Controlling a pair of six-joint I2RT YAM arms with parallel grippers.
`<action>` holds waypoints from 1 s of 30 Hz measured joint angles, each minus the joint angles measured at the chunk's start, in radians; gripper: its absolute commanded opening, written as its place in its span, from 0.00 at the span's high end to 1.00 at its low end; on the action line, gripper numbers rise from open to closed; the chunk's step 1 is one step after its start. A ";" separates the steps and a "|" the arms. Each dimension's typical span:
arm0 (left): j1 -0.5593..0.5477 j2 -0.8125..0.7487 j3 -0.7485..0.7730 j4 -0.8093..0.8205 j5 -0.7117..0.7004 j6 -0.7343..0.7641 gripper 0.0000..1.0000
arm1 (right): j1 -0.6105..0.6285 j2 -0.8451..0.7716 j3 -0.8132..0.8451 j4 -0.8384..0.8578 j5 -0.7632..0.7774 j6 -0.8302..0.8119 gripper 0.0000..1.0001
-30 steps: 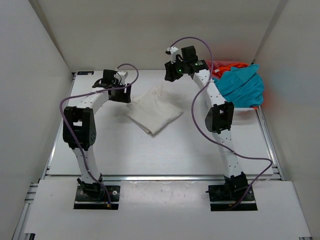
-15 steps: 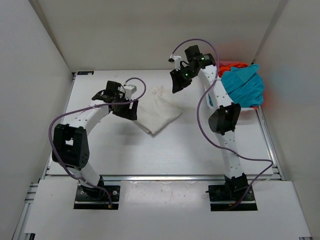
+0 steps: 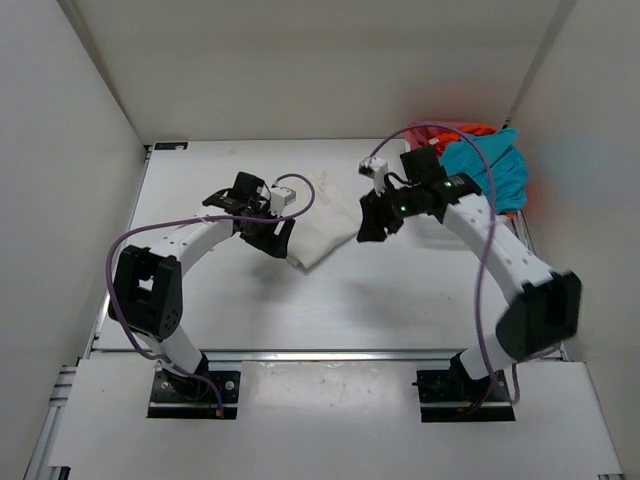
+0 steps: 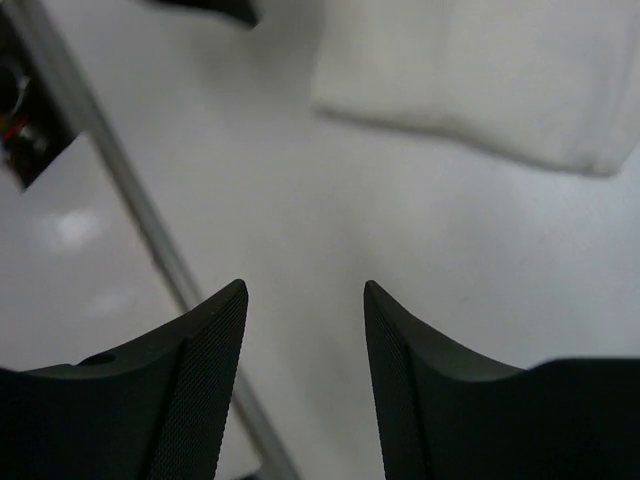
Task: Fold and stack the t-shirts
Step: Smooth out wrinkles on the folded tshirt
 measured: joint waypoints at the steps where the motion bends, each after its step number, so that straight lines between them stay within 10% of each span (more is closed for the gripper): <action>1: 0.000 0.005 0.006 -0.007 -0.002 -0.002 0.16 | -0.018 0.061 0.011 0.075 -0.001 0.016 0.45; 6: 0.000 0.031 0.051 -0.017 -0.022 -0.003 0.16 | -0.084 0.389 -0.028 0.458 0.037 0.188 0.41; 14: 0.001 0.032 0.061 -0.027 -0.074 0.012 0.16 | -0.113 0.435 -0.096 0.692 0.132 0.337 0.35; 25: -0.005 0.085 0.086 -0.031 -0.102 0.016 0.15 | -0.137 0.615 -0.035 0.784 0.219 0.400 0.29; 30: -0.007 0.087 0.087 -0.031 -0.117 0.023 0.14 | -0.143 0.651 -0.006 0.798 0.214 0.417 0.44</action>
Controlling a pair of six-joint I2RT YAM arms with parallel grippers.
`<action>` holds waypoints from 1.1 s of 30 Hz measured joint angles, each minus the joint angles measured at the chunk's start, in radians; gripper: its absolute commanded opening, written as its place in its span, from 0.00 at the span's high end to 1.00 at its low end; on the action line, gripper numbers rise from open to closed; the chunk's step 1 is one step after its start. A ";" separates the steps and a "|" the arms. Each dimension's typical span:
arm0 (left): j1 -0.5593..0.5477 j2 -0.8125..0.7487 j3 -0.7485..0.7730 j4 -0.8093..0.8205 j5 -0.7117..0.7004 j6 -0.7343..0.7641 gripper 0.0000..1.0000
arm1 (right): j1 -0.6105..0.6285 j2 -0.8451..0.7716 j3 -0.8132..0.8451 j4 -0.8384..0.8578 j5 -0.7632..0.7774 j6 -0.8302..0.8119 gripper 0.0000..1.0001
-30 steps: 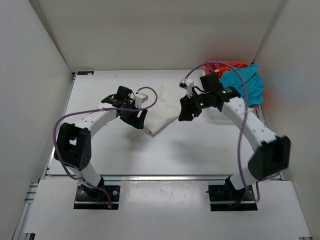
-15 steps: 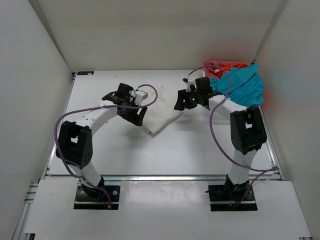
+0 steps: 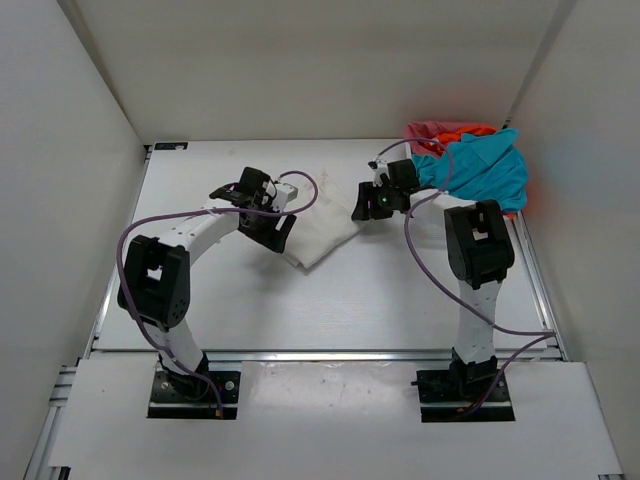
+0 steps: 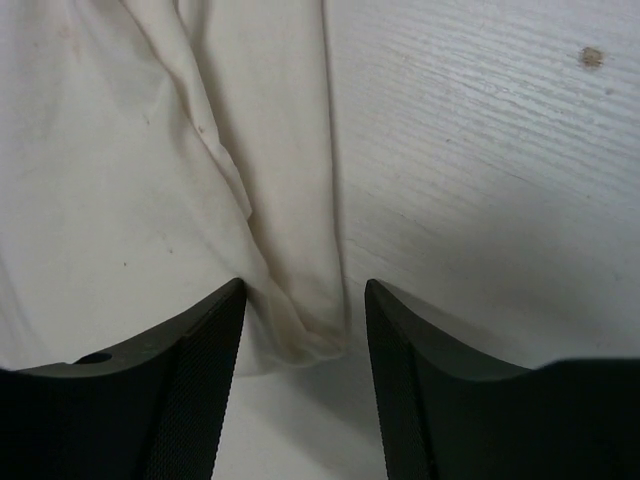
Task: Fold and stack the t-shirts
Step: Smooth out wrinkles on the folded tshirt
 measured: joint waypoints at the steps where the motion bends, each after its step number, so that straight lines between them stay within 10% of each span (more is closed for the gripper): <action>1: 0.000 0.000 0.000 0.000 -0.005 0.003 0.14 | 0.000 0.006 0.003 0.004 -0.004 0.003 0.48; 7: 0.001 0.000 0.008 0.000 -0.038 0.021 0.14 | 0.017 0.004 -0.032 0.021 -0.058 0.012 0.72; 10: 0.008 0.000 0.013 0.002 -0.048 0.027 0.14 | 0.027 -0.021 -0.087 0.036 -0.092 0.011 1.00; 19: 0.035 0.000 0.013 0.010 -0.077 0.042 0.14 | 0.077 -0.197 -0.324 0.024 -0.183 -0.084 1.00; 23: 0.058 0.000 0.013 0.016 -0.082 0.047 0.15 | 0.122 -0.331 -0.455 -0.034 -0.211 -0.157 0.55; 33: 0.093 0.085 0.142 0.035 -0.046 0.041 0.17 | 0.065 -0.353 -0.281 -0.068 -0.137 -0.195 0.58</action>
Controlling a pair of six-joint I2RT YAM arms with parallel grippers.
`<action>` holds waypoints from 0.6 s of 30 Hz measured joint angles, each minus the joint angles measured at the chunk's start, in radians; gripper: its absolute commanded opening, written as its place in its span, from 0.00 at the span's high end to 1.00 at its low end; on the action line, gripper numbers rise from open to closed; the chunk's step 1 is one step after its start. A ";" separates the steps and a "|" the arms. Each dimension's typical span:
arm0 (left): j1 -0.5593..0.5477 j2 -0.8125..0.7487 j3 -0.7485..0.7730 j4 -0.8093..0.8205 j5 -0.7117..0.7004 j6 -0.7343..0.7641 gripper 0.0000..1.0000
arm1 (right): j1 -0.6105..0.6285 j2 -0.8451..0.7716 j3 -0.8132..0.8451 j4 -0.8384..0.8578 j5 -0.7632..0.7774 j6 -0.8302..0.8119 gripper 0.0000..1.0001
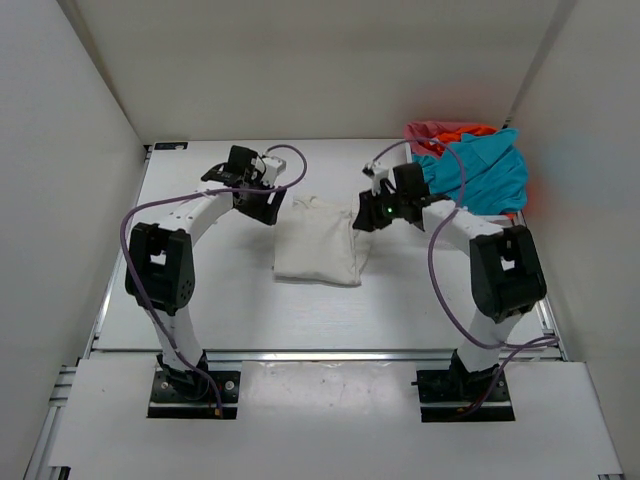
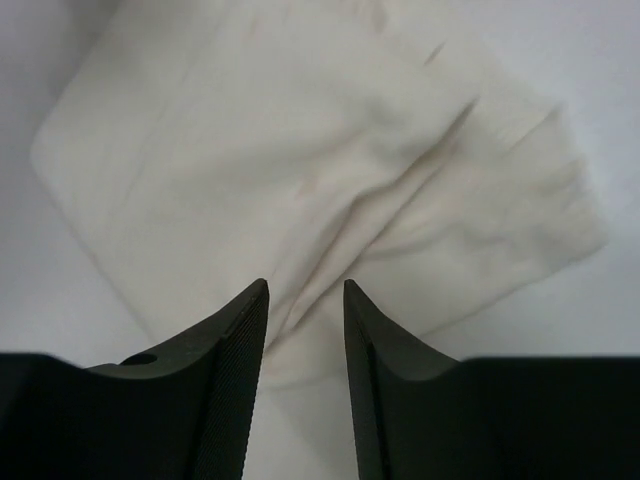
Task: Fold and stack the t-shirts
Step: Smooth out wrinkles on the folded tshirt
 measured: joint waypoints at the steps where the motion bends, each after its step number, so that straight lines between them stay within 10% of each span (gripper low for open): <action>1: 0.002 0.025 0.031 0.013 0.016 -0.010 0.18 | -0.013 0.032 0.064 0.010 0.010 0.003 0.56; 18: 0.021 0.259 0.179 0.070 0.155 -0.179 0.18 | -0.006 0.345 0.345 0.081 0.116 0.071 0.40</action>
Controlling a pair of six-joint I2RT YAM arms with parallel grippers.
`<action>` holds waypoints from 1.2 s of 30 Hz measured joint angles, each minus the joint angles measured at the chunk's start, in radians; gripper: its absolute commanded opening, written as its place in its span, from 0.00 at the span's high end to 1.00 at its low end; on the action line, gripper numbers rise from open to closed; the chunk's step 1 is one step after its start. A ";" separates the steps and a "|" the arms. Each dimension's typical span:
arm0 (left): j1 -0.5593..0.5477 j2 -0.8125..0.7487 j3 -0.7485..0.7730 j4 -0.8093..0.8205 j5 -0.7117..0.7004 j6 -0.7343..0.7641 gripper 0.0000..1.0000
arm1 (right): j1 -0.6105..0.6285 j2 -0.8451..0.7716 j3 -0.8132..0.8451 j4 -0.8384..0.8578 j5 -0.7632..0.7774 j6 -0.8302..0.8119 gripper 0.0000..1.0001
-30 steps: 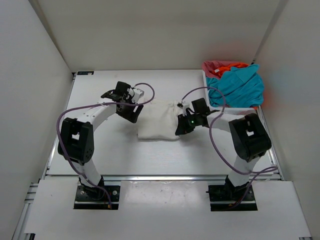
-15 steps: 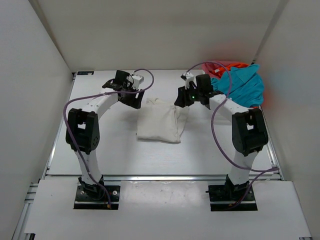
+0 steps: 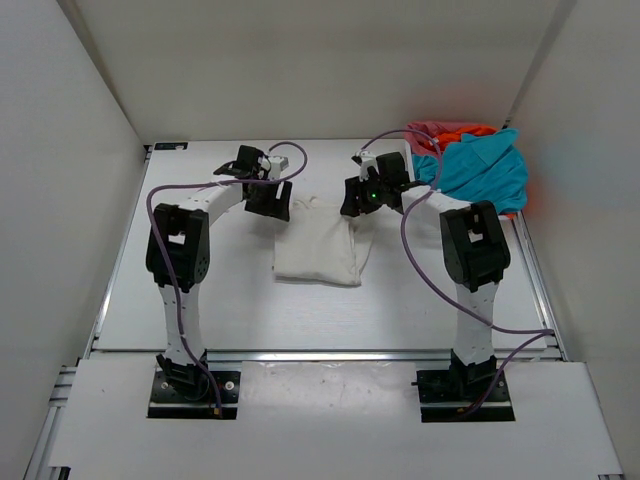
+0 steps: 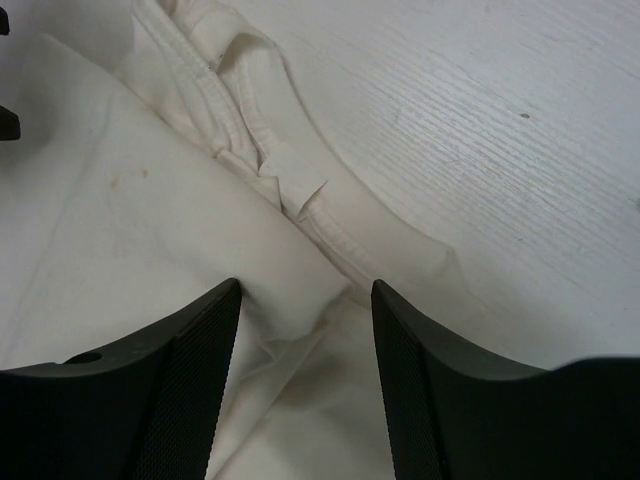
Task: Fold and stack the t-shirts
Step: Smooth out wrinkles on the folded tshirt
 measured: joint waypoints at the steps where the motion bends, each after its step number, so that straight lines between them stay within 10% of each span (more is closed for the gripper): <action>1: 0.001 0.004 0.000 0.002 0.004 -0.004 0.18 | 0.000 0.000 0.000 0.001 0.000 0.003 0.40; 5: 0.003 0.025 0.000 0.003 0.021 -0.021 0.31 | -0.002 0.000 0.000 0.001 -0.003 0.013 0.46; 11: 0.003 0.044 0.001 0.002 0.066 -0.037 0.71 | -0.001 0.000 0.000 0.004 -0.055 0.027 1.00; 14: 0.003 0.044 0.003 0.008 0.084 -0.040 0.98 | 0.000 0.000 0.000 0.007 -0.082 0.033 1.00; 36: -0.093 -0.178 0.088 0.016 0.175 -0.038 1.00 | -0.137 -0.424 -0.190 -0.175 -0.288 0.094 1.00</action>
